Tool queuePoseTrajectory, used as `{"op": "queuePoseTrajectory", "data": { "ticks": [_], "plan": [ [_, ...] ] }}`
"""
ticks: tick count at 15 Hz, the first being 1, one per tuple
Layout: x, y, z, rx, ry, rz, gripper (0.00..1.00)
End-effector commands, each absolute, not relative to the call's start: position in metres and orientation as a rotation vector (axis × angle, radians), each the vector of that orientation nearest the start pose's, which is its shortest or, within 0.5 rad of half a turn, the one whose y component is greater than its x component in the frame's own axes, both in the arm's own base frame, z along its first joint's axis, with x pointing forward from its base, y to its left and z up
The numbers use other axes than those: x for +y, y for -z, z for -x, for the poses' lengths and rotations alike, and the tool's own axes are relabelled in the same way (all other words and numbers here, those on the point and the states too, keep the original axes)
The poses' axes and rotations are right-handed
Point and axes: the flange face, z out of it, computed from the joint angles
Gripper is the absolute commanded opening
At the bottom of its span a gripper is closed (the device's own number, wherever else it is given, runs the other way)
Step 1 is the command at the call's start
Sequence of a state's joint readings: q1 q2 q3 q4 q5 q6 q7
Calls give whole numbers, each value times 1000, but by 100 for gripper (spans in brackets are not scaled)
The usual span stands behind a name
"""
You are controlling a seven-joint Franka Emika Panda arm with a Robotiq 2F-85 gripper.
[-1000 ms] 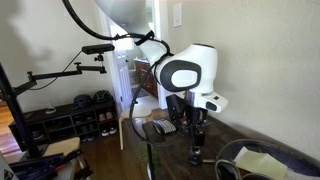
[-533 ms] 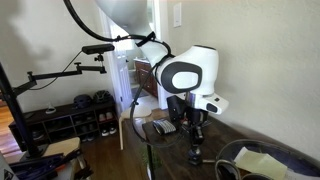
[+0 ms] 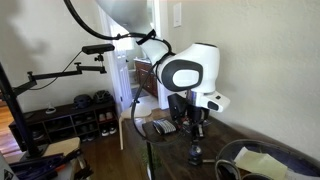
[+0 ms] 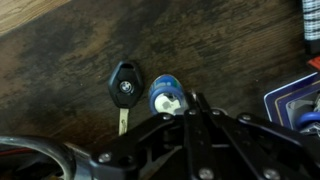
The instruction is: Put the blue keyholder on the left bowl
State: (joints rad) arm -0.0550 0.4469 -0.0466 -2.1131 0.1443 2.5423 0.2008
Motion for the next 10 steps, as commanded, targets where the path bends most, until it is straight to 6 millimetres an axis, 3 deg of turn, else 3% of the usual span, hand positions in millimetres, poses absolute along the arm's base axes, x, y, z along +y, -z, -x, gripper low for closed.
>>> {"op": "queuePoseTrajectory", "data": {
  "ticks": [1,10],
  "plan": [
    [-52,-231,-566,593,38,3002,4],
    [-26,-299,-581,423,224,3018,4]
  ]
}}
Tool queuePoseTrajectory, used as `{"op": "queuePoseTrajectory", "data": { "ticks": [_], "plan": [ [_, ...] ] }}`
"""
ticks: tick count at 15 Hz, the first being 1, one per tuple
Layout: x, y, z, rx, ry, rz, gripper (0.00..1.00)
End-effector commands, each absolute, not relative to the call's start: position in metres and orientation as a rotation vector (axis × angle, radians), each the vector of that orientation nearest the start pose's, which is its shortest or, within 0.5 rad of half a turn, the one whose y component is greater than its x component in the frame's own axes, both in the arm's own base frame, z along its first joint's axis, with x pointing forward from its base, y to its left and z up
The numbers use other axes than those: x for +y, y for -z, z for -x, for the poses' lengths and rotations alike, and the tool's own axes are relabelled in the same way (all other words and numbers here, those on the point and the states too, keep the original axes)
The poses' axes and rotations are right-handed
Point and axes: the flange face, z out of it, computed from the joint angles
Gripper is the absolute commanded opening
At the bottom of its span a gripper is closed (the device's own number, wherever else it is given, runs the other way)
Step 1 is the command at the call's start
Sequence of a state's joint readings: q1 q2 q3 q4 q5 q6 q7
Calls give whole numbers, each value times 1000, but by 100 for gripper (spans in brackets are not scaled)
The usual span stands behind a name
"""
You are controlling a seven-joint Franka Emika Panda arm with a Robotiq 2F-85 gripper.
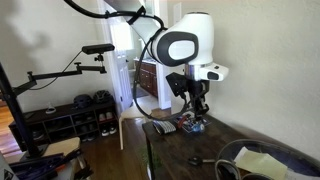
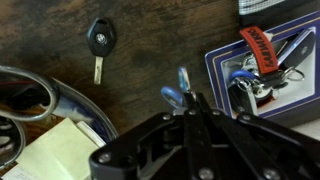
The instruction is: Put the blue keyholder on the left bowl
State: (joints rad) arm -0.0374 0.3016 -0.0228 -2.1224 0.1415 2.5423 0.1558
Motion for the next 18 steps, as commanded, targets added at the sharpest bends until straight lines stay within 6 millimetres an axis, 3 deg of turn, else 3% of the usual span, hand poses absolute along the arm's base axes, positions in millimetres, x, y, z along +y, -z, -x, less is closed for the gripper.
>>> {"op": "queuePoseTrajectory", "data": {
  "ticks": [1,12,18],
  "plan": [
    [-20,-302,-584,394,233,3022,4],
    [63,-313,-609,46,270,3022,4],
    [87,-288,-627,-98,243,2999,4]
  ]
}}
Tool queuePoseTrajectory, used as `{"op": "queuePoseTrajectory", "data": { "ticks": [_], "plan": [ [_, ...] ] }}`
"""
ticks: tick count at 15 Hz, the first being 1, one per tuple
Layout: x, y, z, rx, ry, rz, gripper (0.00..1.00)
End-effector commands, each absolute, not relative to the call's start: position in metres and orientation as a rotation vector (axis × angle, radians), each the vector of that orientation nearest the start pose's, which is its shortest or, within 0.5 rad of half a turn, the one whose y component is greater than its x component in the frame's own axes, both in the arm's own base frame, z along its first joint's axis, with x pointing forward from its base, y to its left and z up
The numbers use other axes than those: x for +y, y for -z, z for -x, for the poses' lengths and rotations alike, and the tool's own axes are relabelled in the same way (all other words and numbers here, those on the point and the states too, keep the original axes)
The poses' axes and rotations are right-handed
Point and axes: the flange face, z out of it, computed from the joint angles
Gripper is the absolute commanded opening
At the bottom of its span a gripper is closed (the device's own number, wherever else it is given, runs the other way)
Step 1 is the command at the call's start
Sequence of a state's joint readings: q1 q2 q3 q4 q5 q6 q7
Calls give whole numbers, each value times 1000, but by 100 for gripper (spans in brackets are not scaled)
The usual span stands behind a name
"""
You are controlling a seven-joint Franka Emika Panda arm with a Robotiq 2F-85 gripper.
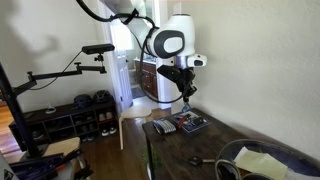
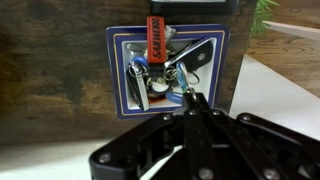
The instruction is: Put the blue keyholder on the left bowl
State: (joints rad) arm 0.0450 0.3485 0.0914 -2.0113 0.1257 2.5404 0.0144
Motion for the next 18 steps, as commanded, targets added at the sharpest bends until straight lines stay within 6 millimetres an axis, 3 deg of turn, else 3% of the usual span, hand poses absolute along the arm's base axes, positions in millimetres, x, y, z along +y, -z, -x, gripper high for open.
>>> {"op": "queuePoseTrajectory", "data": {
  "ticks": [1,6,7,9,18],
  "plan": [
    [89,-282,-630,-119,236,2993,4],
    [92,-257,-644,-178,193,2980,3],
    [91,-256,-645,-187,191,2982,29],
    [87,-257,-647,-170,190,2986,33],
    [58,-291,-625,-46,85,3017,90]
  ]
}}
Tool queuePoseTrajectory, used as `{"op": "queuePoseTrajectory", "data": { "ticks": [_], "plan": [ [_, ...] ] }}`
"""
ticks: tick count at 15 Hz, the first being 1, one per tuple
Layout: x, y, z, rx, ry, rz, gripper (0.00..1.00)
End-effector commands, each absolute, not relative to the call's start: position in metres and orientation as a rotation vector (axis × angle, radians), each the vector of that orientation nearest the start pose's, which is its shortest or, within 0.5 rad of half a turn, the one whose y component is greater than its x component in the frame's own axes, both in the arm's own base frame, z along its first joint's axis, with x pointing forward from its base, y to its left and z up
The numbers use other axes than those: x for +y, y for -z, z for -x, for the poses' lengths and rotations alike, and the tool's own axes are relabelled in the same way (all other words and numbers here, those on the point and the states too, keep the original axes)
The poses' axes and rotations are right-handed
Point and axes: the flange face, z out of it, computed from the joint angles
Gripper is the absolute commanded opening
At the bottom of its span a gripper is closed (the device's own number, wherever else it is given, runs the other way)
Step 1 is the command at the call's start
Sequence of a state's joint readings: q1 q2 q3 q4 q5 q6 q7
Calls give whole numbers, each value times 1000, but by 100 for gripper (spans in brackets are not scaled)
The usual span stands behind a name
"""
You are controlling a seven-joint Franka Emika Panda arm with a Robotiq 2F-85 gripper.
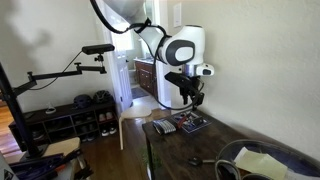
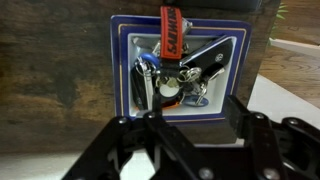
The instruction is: Put the blue keyholder on the left bowl
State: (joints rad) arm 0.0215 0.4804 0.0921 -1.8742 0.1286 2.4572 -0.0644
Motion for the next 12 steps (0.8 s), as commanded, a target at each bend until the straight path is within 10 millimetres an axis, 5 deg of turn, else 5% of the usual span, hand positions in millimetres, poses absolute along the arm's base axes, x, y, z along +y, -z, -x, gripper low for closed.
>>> {"op": "queuePoseTrajectory", "data": {
  "ticks": [1,8,9,12],
  "plan": [
    [54,-296,-621,-23,70,3023,97],
    [31,-325,-594,73,75,3059,100],
    [36,-315,-617,22,91,3035,100],
    [32,-319,-608,39,88,3040,100]
  ]
}}
